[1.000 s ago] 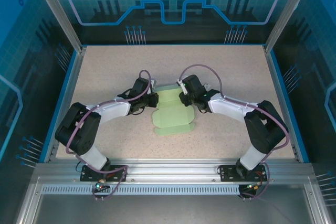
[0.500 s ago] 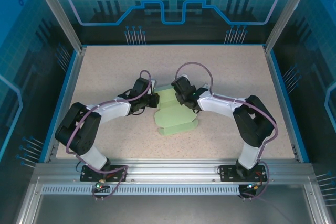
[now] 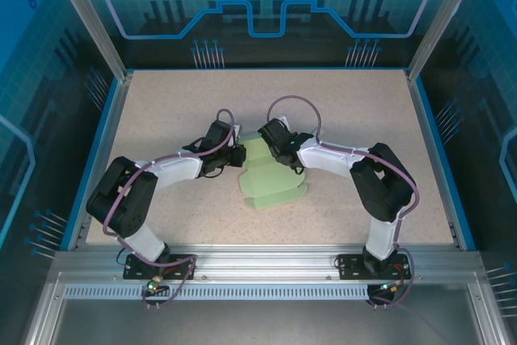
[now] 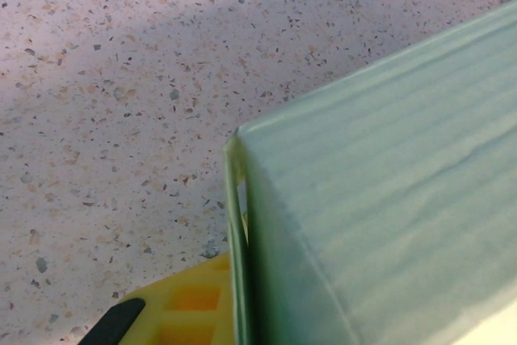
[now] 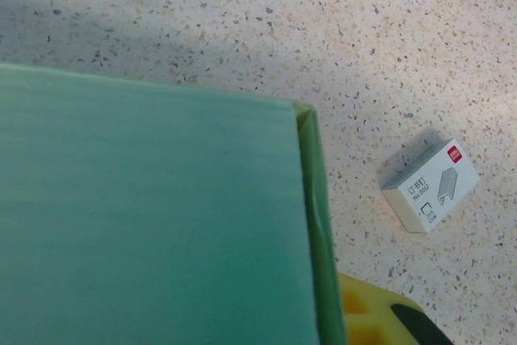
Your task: Fold the paper box
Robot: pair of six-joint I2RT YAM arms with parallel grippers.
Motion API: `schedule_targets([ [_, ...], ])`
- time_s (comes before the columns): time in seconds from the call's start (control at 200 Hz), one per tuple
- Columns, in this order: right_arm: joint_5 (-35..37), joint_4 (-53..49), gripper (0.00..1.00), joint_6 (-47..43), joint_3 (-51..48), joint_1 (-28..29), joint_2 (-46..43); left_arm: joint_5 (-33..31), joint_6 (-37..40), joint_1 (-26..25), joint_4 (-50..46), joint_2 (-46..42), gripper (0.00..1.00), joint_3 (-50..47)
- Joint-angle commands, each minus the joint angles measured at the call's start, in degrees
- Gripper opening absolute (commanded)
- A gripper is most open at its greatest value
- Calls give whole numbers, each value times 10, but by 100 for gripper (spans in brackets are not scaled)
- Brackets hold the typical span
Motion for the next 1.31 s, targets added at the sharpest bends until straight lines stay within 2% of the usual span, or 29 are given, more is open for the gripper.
schedule_targets([
  [0.0,-15,-40,21,-20,-6,-11,-27,-5,8,5,-4,-5,14,14],
  [0.205,-70,-42,30,-21,-7,-12,-69,-5,8,4,-4,-2,14,16],
  [0.465,-123,-47,50,-17,-9,-13,-104,-4,6,5,-7,-2,14,18],
  [0.625,-187,-38,59,-23,-14,-15,-139,-8,8,4,-17,-6,14,19],
  [0.901,-293,-29,64,-48,-27,-37,-225,1,15,18,-75,-28,13,30],
  [1.076,-279,-32,64,-65,-34,-55,-260,19,54,27,-183,-48,13,58],
  [1.301,-275,-24,64,-70,-45,-76,-259,40,102,27,-311,-40,13,110],
])
